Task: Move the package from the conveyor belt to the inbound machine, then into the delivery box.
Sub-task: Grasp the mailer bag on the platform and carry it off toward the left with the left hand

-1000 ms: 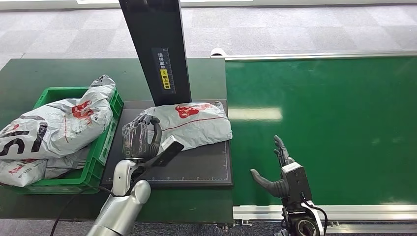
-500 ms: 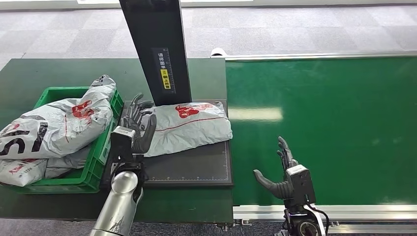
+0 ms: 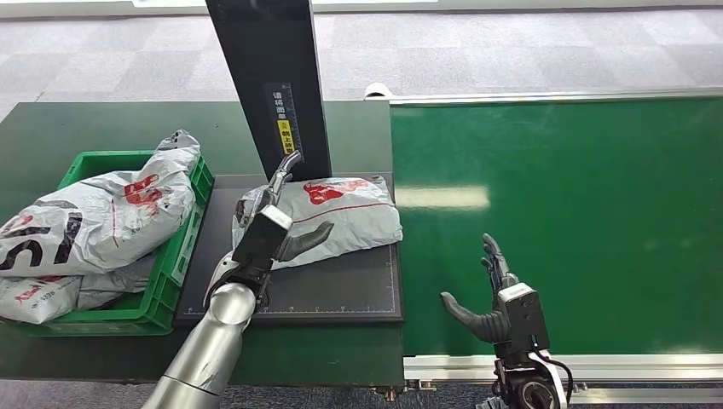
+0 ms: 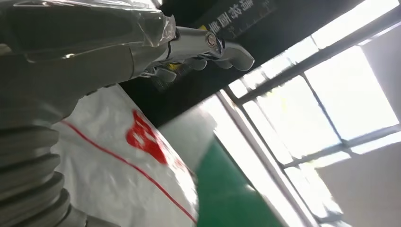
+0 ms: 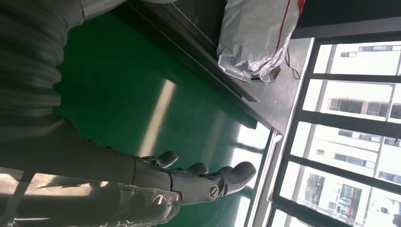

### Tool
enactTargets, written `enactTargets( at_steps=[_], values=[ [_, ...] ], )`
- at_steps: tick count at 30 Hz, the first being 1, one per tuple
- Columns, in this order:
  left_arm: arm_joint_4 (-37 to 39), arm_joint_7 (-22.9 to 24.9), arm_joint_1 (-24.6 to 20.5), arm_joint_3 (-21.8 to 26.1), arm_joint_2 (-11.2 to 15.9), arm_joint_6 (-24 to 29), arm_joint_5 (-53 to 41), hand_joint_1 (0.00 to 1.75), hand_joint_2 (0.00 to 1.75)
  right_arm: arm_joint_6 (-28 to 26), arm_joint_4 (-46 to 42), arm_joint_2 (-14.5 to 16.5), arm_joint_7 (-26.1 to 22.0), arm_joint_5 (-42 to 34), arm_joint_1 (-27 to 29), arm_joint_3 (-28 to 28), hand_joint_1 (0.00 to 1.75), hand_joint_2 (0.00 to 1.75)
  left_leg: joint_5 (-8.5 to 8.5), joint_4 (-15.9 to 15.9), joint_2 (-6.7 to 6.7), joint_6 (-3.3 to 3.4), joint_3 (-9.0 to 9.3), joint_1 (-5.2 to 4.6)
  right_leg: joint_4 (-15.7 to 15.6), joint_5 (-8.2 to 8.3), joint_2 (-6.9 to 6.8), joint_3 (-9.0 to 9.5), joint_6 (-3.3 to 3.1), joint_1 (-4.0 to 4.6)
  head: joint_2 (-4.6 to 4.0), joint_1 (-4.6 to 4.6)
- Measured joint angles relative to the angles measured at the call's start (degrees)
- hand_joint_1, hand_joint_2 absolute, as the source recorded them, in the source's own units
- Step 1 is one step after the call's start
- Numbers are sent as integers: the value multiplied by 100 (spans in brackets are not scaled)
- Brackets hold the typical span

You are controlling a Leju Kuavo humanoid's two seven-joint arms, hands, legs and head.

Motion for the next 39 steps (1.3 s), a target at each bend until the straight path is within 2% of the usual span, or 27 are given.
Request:
enactTargets(
  at_steps=[2, 4, 5, 7, 14, 22, 24, 26, 29, 32, 39],
  values=[
    [335, 1063, -235, -209, 27, 796, -1510, 0, 175, 33, -1, 6, 8, 48, 1, -2, 0, 175, 1, 1, -1, 0, 0, 0, 0, 0, 0, 1, 0, 0, 0, 1],
    [733, 2055, -459, -407, 46, 1319, -2912, 0, 175, 84, -1, 25, 21, 109, -1, -4, 0, 175, 1, 1, -2, 0, 0, 0, 0, 1, 0, 2, 0, 0, 0, 0],
    [923, 2376, -547, -471, 50, 1440, -3426, 0, 175, 108, -1, 39, 29, 137, -5, -5, 0, 175, 1, 0, -1, 0, 0, 0, 0, 1, 0, 2, 0, 0, 0, 0],
    [1262, 2729, -670, -521, 55, 1463, -4089, 0, 175, 151, 4, 63, 38, 185, -24, -7, 0, 175, 1, 0, 2, -1, -1, 0, 1, 1, 1, 0, 0, 0, 0, -2],
    [2097, 3137, -832, -344, 107, 819, -4763, 0, 175, 195, 78, 108, 40, 258, -105, -5, 0, 175, 1, -1, 0, -1, -3, 1, 1, 0, 1, -2, 0, 1, 0, -2],
    [2527, 2995, -952, -33, 98, 434, -4674, 1, 175, 195, 91, 126, 40, 284, -107, -10, 0, 175, 1, 0, 0, -1, -1, 0, 1, 0, 0, 2, 0, 0, 0, -1],
    [2585, 2757, -965, 107, 77, 428, -4400, 75, 175, 197, 96, 128, 40, 293, -107, -13, 0, 175, 1, -1, 0, -1, 0, 0, 1, 0, 0, 3, 0, 0, 0, -1],
    [2606, 2443, -928, 303, 48, 675, -4030, 150, 175, 201, 97, 128, 41, 287, -104, -16, 0, 175, 1, 0, 0, -1, 1, 0, 1, 0, 1, 2, 0, 0, 0, -1],
    [2609, 2183, -842, 508, 22, 1286, -3849, 161, 175, 205, 97, 128, 52, 256, -97, -25, 0, 175, 1, 0, 0, -1, 0, 1, 1, 0, 1, 0, 0, 1, 0, 0],
    [2608, 2136, -805, 599, 17, 1509, -3860, 175, 175, 208, 97, 128, 60, 237, -96, -28, 0, 175, 1, 0, 0, -1, -1, 0, 1, 0, 1, 0, 0, 1, 0, 0],
    [2560, 2179, -713, 615, 36, 2229, -4355, 175, 175, 242, 97, 128, 99, 184, -105, -29, 0, 175, 0, 0, -1, -1, -3, 0, 1, 0, 1, 0, 0, 0, 0, -1]
  ],
)
